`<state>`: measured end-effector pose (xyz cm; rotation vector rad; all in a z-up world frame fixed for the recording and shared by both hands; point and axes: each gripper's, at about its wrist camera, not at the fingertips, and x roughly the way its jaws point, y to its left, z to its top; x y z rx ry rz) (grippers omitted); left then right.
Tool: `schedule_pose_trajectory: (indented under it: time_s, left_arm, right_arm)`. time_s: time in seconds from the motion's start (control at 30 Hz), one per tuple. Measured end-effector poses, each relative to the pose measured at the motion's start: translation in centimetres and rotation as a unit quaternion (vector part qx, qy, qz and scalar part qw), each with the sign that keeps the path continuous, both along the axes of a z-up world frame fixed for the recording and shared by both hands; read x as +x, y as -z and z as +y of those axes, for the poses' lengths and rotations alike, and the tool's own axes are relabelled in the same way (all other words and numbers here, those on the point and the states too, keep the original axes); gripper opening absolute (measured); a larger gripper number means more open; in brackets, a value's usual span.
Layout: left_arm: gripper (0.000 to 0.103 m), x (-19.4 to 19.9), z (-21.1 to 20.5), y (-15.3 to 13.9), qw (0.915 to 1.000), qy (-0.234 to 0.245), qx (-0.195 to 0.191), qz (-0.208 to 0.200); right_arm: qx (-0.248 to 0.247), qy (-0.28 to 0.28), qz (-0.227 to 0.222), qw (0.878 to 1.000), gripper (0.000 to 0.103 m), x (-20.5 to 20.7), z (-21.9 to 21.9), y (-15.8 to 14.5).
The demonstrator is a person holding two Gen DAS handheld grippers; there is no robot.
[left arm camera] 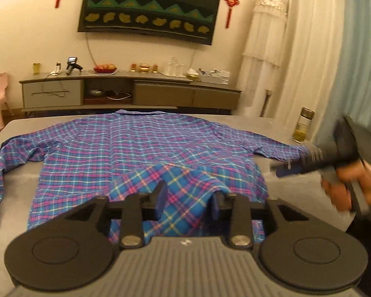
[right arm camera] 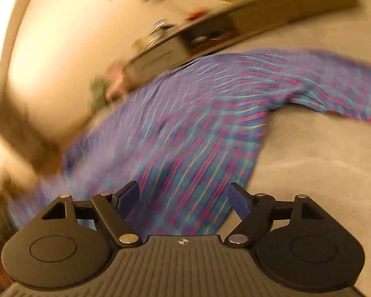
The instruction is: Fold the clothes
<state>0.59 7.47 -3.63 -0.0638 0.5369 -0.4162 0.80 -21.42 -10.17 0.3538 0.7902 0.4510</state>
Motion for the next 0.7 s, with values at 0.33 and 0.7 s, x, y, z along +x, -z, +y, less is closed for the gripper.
schedule_pose_trajectory:
  time_s: [0.33, 0.7]
  left_arm:
    - [0.071, -0.6, 5.3, -1.4, 0.9934, -0.042, -0.107, 0.001]
    - [0.077, -3.2, 7.3, -3.7, 0.9944, -0.083, -0.057, -0.034]
  right_arm:
    - [-0.142, -0.254, -0.097, 0.952, 0.076, -7.4, 13.0, 0.8]
    - [-0.378, -0.138, -0.057, 0.914, 0.029, -3.1, 2.9, 0.5]
